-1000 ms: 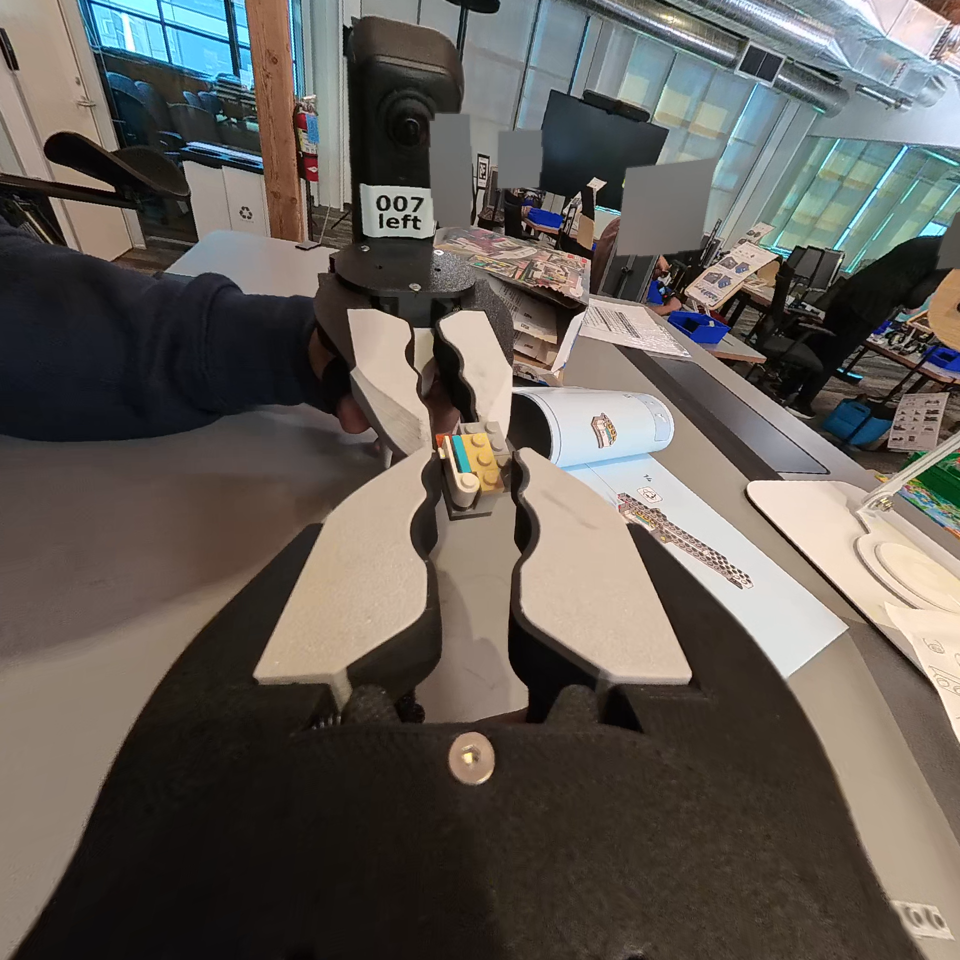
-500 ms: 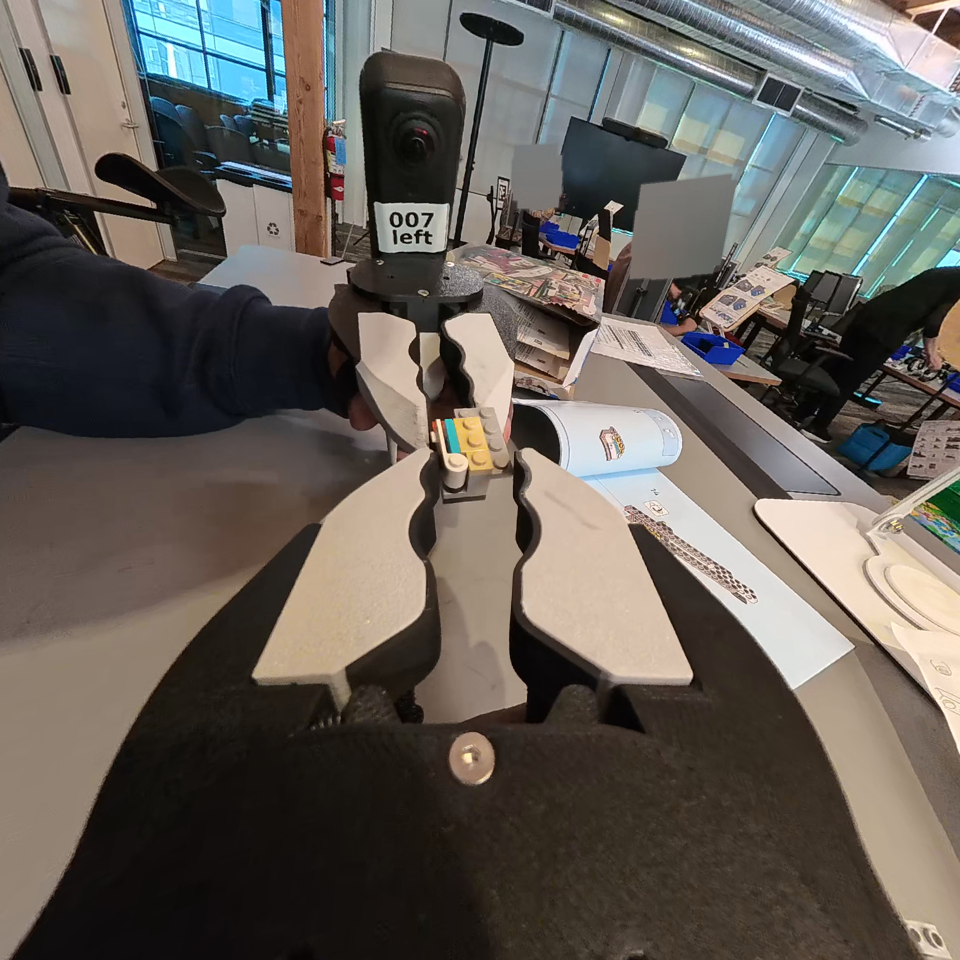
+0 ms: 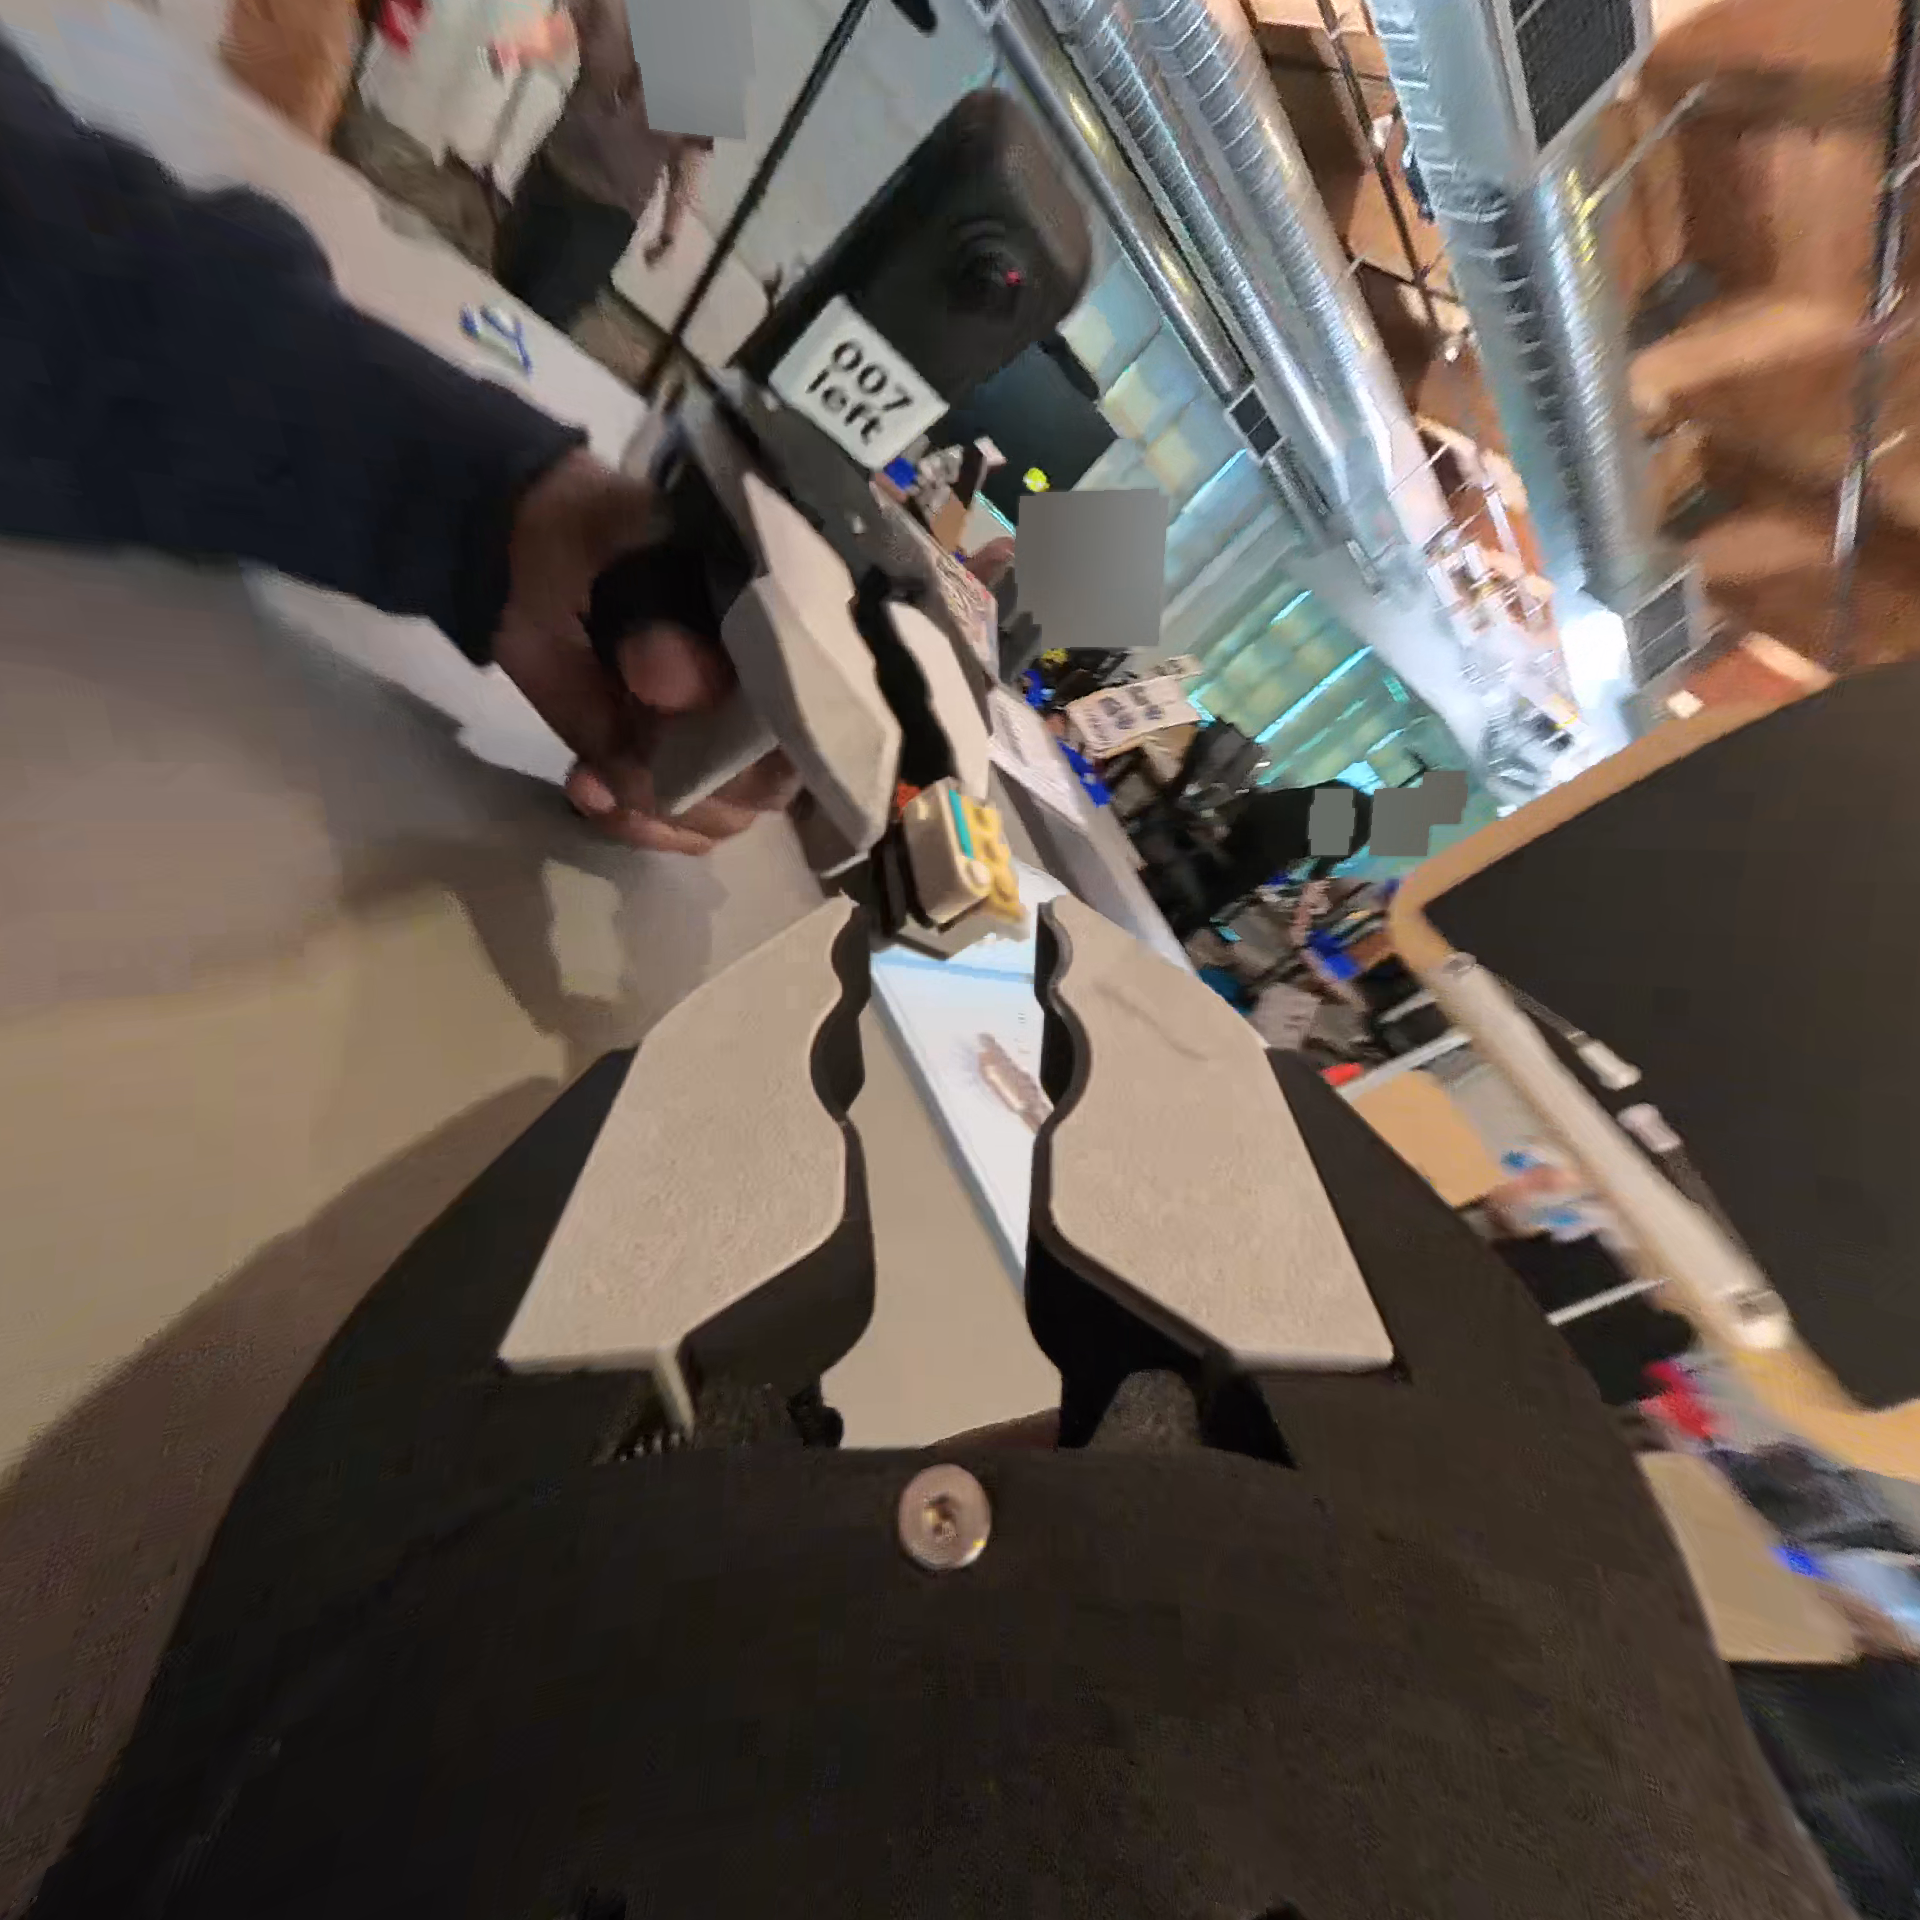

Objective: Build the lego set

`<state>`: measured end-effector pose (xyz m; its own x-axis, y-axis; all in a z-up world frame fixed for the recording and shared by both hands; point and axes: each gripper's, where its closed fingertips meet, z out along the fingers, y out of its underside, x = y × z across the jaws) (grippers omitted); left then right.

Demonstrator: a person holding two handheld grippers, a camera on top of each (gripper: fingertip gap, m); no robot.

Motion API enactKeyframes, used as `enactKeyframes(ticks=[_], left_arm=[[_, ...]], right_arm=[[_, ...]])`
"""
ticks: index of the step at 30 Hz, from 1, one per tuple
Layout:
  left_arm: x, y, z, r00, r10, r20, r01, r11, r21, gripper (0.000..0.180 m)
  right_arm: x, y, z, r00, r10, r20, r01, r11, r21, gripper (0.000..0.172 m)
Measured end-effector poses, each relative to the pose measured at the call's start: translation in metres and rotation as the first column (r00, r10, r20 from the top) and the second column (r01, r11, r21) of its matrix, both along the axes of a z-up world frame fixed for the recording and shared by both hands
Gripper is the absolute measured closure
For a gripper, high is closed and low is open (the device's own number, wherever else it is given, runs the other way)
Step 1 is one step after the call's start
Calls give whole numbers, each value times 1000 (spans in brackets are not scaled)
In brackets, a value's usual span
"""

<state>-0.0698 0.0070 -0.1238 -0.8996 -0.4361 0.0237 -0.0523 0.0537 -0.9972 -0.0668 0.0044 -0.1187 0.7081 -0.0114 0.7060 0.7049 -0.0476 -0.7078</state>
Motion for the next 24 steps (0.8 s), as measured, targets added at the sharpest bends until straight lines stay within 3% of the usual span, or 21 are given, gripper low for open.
enactKeyframes(ticks=[4,10,24], left_arm=[[-2,2,5,1000,-16,-16,15,999,-38,164],[-3,0,5,999,-27,-23,25,998,-49,164],[-5,-2,4,999,-39,-15,39,999,-37,164]], right_arm=[[1,3,0,969,-110,222,100,993,55,139],[-5,3,8,917,-164,364,121,983,139,144],[-9,4,8,897,-147,417,102,986,130,150]])
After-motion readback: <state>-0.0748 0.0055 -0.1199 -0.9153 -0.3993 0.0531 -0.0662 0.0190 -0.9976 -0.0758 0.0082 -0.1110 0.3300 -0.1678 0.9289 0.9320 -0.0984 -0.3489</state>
